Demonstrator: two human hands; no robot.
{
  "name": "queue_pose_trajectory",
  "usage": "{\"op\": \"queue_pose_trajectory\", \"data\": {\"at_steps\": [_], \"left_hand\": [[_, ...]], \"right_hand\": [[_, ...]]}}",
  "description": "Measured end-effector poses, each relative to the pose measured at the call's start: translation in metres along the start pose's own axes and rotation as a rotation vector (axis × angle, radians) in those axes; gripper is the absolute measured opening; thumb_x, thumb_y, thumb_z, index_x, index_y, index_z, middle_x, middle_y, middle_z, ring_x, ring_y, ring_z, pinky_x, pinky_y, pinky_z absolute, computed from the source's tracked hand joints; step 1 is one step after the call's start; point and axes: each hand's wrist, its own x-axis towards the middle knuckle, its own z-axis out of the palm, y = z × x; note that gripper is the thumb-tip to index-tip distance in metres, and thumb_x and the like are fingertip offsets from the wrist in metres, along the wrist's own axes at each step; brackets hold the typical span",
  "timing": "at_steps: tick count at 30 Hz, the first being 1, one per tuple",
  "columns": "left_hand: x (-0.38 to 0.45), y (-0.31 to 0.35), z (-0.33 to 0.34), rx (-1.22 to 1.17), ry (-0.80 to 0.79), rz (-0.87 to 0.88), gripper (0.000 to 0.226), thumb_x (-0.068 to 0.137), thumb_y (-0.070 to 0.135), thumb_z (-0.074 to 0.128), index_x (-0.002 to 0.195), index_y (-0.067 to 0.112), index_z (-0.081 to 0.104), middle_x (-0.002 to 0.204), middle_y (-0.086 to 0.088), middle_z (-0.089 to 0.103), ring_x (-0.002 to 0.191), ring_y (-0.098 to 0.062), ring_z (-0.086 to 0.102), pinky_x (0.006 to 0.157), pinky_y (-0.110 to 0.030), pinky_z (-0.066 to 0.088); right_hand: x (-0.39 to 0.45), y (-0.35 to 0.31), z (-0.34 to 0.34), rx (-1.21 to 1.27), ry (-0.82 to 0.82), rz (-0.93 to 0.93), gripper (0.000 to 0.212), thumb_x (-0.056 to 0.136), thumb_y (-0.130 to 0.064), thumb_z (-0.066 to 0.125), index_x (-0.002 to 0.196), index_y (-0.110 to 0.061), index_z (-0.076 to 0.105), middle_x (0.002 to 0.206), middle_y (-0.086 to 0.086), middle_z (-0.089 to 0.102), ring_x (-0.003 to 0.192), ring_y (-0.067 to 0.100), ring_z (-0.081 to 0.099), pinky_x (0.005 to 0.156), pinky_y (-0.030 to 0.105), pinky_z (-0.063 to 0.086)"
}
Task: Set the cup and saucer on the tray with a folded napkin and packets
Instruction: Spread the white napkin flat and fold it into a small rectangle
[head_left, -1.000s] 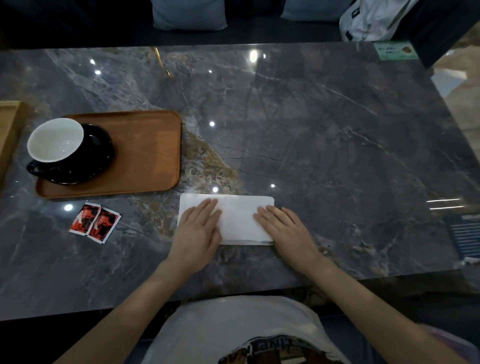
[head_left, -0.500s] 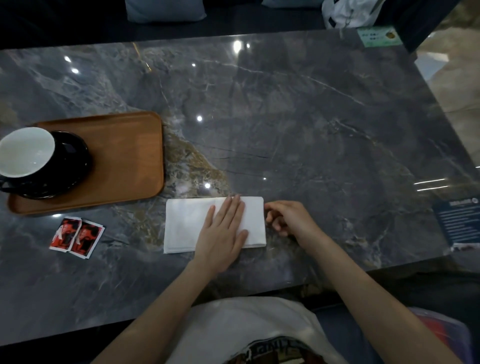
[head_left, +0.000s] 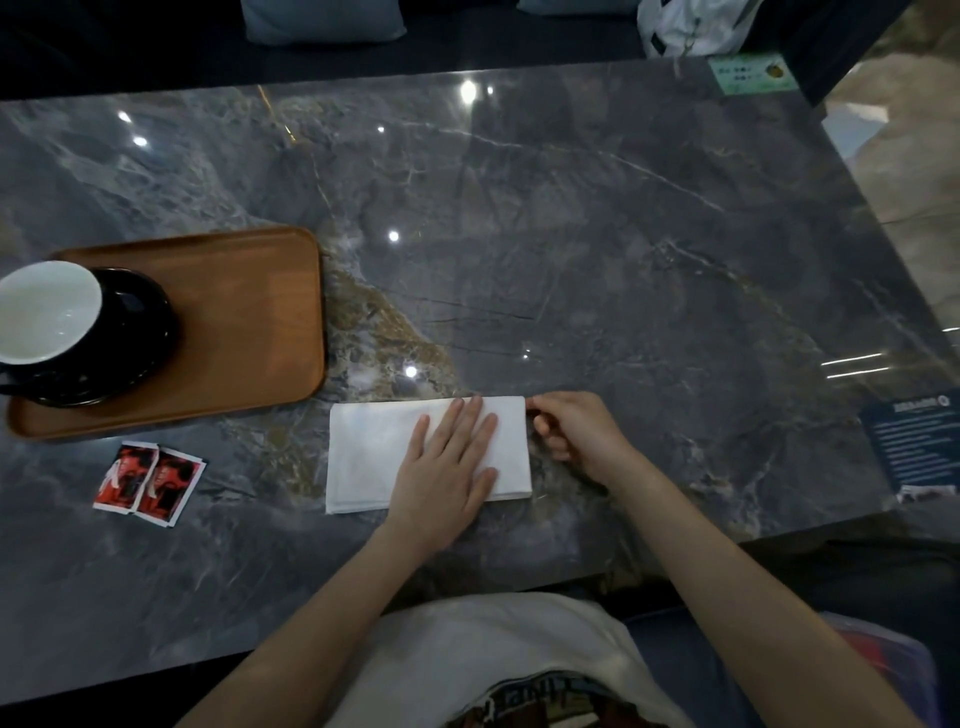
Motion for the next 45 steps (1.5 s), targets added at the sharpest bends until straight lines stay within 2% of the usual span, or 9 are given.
{"op": "queue_pose_trajectory", "data": {"at_steps": [3,7,13,18,22,25,29,40,45], "left_hand": [[-0.001,0.001,0.0,-0.015,-0.003,-0.007,0.056,0.092,0.042,0.026,0.141,0.017,0.029,0.15,-0.007,0.03,0.139,-0.02,0.019,0.108,-0.042,0.011],[0.0,0.001,-0.001,-0.031,-0.012,-0.008,0.056,0.091,0.039,0.027,0.139,0.012,0.034,0.148,-0.007,0.035,0.138,-0.022,0.028,0.108,-0.042,0.015],[0.0,0.001,0.0,-0.045,-0.026,-0.02,0.06,0.088,0.032,0.03,0.143,0.01,0.022,0.152,-0.004,0.026,0.141,-0.017,0.015,0.11,-0.04,0.01],[-0.002,-0.005,-0.003,-0.048,-0.04,-0.053,0.055,0.091,0.033,0.025,0.139,0.005,0.032,0.146,-0.009,0.038,0.135,-0.022,0.034,0.111,-0.042,0.023],[-0.014,-0.028,-0.006,-0.175,-0.028,-0.141,0.064,0.092,0.048,-0.001,0.144,0.011,0.007,0.152,-0.001,0.009,0.14,-0.014,0.006,0.113,-0.033,-0.004],[-0.024,-0.046,-0.014,-0.166,0.044,-0.177,0.06,0.093,0.04,0.015,0.141,0.007,0.028,0.149,-0.009,0.028,0.138,-0.021,0.025,0.111,-0.036,0.005],[-0.021,-0.052,-0.034,-0.215,0.233,-0.252,0.044,0.088,0.023,0.034,0.11,0.001,0.064,0.116,-0.016,0.066,0.111,-0.027,0.061,0.1,-0.035,0.03],[-0.016,-0.065,-0.015,0.068,-0.027,-0.174,0.058,0.095,0.042,0.016,0.139,0.01,0.032,0.145,-0.013,0.04,0.134,-0.026,0.037,0.107,-0.04,0.015],[-0.032,-0.081,-0.019,0.072,-0.044,-0.282,0.07,0.093,0.049,0.002,0.139,0.006,0.033,0.146,-0.012,0.038,0.135,-0.027,0.035,0.108,-0.047,0.027]], "right_hand": [[-0.007,0.006,0.003,-0.602,0.264,-0.399,0.022,0.09,-0.011,0.048,0.098,-0.005,0.069,0.072,0.007,0.068,0.066,0.017,0.063,0.065,0.027,0.049],[-0.016,0.03,0.024,-1.067,0.258,-0.875,0.035,0.085,-0.018,0.044,0.112,-0.01,0.065,0.109,0.007,0.07,0.105,0.026,0.062,0.091,0.033,0.037],[-0.02,0.058,0.043,-1.279,0.182,-0.749,0.062,0.097,-0.045,0.016,0.136,-0.005,0.043,0.142,0.011,0.046,0.135,0.024,0.038,0.113,0.043,0.008],[-0.019,0.062,0.029,-1.338,0.105,-0.665,0.07,0.095,-0.051,0.003,0.141,-0.006,0.031,0.149,0.008,0.035,0.14,0.019,0.023,0.112,0.036,-0.008],[-0.014,0.06,0.019,-1.246,0.013,-0.724,0.086,0.081,-0.06,-0.018,0.147,-0.012,0.007,0.153,-0.005,0.0,0.14,0.006,-0.007,0.109,0.031,-0.022],[-0.015,0.049,0.013,-1.161,-0.002,-0.723,0.081,0.086,-0.06,-0.008,0.146,-0.015,0.023,0.154,-0.007,0.014,0.141,0.001,0.005,0.113,0.031,-0.015],[-0.017,0.037,0.037,-1.014,0.316,-0.731,0.057,0.091,-0.033,0.019,0.125,-0.006,0.056,0.132,0.01,0.057,0.126,0.022,0.05,0.113,0.033,0.018],[-0.007,0.063,0.085,-1.358,0.272,-0.623,0.067,0.089,-0.048,0.025,0.139,-0.005,0.037,0.145,0.018,0.041,0.135,0.029,0.038,0.11,0.037,0.01],[-0.008,0.065,0.067,-1.313,0.342,-0.558,0.074,0.088,-0.052,0.024,0.141,0.0,0.03,0.148,0.02,0.034,0.138,0.032,0.031,0.111,0.04,0.004]]}}
